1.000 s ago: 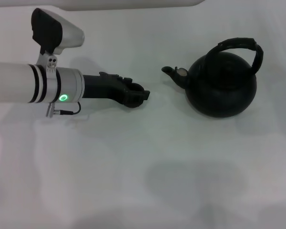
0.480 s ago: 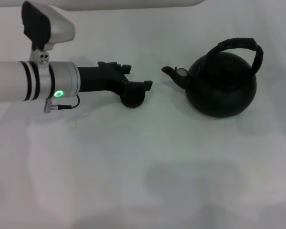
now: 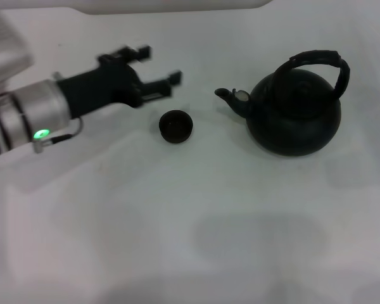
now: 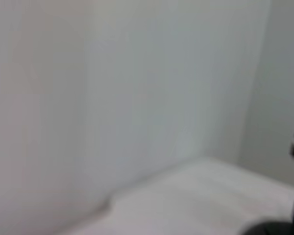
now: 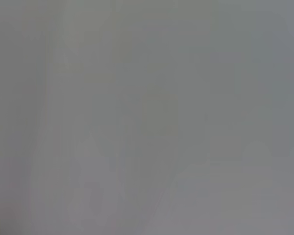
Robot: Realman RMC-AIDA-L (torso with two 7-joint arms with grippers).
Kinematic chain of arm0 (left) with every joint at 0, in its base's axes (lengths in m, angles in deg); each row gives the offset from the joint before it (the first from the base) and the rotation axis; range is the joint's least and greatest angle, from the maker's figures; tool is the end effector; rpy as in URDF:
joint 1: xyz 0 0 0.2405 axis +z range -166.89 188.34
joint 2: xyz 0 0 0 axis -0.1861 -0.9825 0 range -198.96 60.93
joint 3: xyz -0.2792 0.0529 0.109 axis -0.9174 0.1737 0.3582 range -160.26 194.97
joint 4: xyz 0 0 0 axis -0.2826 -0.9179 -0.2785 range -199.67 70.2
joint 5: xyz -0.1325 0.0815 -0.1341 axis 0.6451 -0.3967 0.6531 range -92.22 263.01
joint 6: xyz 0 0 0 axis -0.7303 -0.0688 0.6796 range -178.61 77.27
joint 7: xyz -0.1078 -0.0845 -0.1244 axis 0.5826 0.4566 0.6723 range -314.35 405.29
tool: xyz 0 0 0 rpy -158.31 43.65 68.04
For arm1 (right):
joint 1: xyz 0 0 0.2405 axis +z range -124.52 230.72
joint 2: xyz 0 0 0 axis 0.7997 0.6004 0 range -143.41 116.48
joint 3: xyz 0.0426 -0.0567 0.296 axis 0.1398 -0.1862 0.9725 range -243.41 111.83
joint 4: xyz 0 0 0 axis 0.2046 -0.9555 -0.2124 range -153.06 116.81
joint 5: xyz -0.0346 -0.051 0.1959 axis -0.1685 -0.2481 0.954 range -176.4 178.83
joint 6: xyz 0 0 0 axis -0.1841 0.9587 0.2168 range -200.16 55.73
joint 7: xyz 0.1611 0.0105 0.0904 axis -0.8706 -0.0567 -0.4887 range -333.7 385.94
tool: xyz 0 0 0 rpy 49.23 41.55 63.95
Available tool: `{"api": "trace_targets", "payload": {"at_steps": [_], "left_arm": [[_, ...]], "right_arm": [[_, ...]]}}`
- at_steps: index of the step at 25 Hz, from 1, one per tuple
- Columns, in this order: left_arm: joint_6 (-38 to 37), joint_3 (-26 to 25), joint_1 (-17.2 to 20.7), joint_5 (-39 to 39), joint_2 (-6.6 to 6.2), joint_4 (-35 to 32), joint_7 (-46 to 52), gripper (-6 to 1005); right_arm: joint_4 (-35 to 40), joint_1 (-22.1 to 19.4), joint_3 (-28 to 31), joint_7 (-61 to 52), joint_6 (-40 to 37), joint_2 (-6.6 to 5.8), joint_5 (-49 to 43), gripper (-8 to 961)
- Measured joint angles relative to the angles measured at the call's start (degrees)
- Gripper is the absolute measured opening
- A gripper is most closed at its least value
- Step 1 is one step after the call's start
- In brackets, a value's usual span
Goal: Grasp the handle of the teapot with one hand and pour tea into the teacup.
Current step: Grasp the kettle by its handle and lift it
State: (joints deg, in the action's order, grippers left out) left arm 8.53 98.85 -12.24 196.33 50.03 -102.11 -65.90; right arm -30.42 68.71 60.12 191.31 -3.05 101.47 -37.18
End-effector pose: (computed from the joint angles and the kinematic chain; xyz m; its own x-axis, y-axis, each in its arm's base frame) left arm -0.2623 0.3792 -0.1053 0.7558 0.2496 0.6054 0.5179 -0.7936 -0.3194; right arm 0.4235 0.3437 0.0348 0.8525 0.0402 -0.5211 -0.5132 -0.1250 -0.8491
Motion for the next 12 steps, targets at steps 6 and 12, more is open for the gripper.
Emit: {"api": "trace_targets", "payload": {"at_steps": [6, 12], "left_arm": [[4.5, 0.2, 8.7, 19.2, 0.1, 0.9, -18.6, 881], [7.8, 0.3, 12.4, 29.1, 0.3, 5.0, -25.4, 880]], "right_arm": [[-6.3, -5.6, -4.6, -3.8, -1.6, -1.16, -0.2, 870], [-15.8, -11.1, -5.2, -10.8, -3.4, -1.67, -4.8, 870]]}}
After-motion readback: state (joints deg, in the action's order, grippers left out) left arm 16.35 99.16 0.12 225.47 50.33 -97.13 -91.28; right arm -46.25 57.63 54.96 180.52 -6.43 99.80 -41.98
